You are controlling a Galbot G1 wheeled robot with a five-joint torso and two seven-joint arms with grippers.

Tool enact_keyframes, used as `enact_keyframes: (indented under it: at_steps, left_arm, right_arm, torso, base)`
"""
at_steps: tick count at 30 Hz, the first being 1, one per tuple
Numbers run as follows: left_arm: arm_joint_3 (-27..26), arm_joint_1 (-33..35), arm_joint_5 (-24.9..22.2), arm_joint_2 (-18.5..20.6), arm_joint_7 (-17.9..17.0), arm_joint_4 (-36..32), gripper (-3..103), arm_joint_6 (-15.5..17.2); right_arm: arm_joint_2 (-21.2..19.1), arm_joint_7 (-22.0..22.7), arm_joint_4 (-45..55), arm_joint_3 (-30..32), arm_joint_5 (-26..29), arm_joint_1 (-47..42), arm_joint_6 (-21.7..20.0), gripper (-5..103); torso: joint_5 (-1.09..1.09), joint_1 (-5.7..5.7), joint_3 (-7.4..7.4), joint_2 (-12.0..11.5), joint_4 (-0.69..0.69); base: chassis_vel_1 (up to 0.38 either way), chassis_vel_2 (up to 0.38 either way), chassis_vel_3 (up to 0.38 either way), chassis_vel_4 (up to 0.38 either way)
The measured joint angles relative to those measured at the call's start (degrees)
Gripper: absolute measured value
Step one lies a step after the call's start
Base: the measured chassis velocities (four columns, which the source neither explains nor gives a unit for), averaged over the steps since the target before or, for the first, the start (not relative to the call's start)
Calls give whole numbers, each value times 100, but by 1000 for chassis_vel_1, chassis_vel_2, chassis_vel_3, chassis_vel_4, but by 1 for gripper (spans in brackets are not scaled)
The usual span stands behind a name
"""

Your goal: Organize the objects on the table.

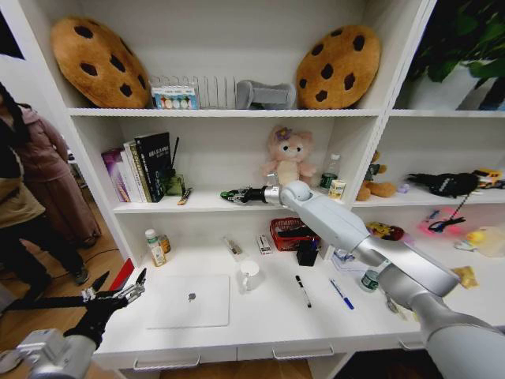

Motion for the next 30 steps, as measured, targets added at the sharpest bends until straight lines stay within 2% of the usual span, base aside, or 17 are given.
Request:
enact_keyframes:
  at_steps: [8, 10, 11, 13, 14, 16, 19, 21, 22, 24, 25, 26, 27, 28, 30]
  left_arm:
    - [0, 0, 0, 0, 0, 0, 100, 0]
    - [0, 0, 0, 0, 0, 0, 100, 0]
    - [0, 0, 0, 0, 0, 0, 100, 0]
    - [0, 0, 0, 0, 0, 0, 100, 0]
    - [0, 0, 0, 0, 0, 0, 100, 0]
    - [0, 0, 0, 0, 0, 0, 100, 0]
    - [0, 0, 0, 0, 0, 0, 100, 0]
    - [0, 0, 0, 0, 0, 0, 100, 0]
    - [0, 0, 0, 0, 0, 0, 100, 0]
    - [0, 0, 0, 0, 0, 0, 100, 0]
    - [0, 0, 0, 0, 0, 0, 100, 0]
    - [0, 0, 0, 0, 0, 0, 100, 0]
    - [0, 0, 0, 0, 0, 0, 100, 0]
    - [0, 0, 0, 0, 0, 0, 100, 0]
    - [0, 0, 0, 0, 0, 0, 100, 0]
  right_arm:
    - [-59, 54, 0, 15, -15, -17, 47, 34]
    - [-98, 90, 17, 18, -3, -48, 88, 44]
    - [-98, 90, 17, 18, -3, -48, 88, 44]
    - [-114, 104, 38, 39, 14, -68, 123, 55]
    - [-114, 104, 38, 39, 14, -68, 123, 55]
    - [-131, 105, 48, 49, 20, -76, 149, 66]
    - [-150, 105, 61, 58, 70, -77, 177, 72]
    - [-196, 133, 157, 159, 250, -114, 328, 83]
    - [-196, 133, 157, 159, 250, -114, 328, 83]
    - [-362, 284, 458, 332, 288, -190, 395, 93]
    - [-362, 284, 458, 332, 288, -190, 395, 93]
    - [-463, 367, 660, 403, 328, -235, 407, 97]
    - [-662, 707, 1117, 511, 427, -338, 441, 99]
    - [-662, 707, 1117, 511, 427, -338, 441, 99]
    - [-998, 1547, 2035, 778, 548, -603, 467, 100]
  torso:
    - [1, 0, 0, 0, -2]
    - [1, 0, 0, 0, -2]
    - [1, 0, 0, 0, -2]
    - [2, 0, 0, 0, 0]
    - [2, 0, 0, 0, 0]
    - [1, 0, 0, 0, 0]
    - [1, 0, 0, 0, -1]
    - [2, 0, 0, 0, 0]
    - [2, 0, 0, 0, 0]
    - [1, 0, 0, 0, 1]
    - [1, 0, 0, 0, 1]
    - [1, 0, 0, 0, 0]
    - [1, 0, 0, 0, -3]
    - [1, 0, 0, 0, -3]
    - [2, 0, 0, 0, 0]
  base:
    - [0, 0, 0, 0]
    - [0, 0, 0, 0]
    - [0, 0, 0, 0]
    - [0, 0, 0, 0]
    - [0, 0, 0, 0]
    - [0, 0, 0, 0]
    - [0, 0, 0, 0]
    - [0, 0, 0, 0]
    - [0, 0, 0, 0]
    - [0, 0, 0, 0]
    - [0, 0, 0, 0]
    - [0, 0, 0, 0]
    - [0, 0, 0, 0]
    - [0, 0, 0, 0]
    - [0, 0, 0, 0]
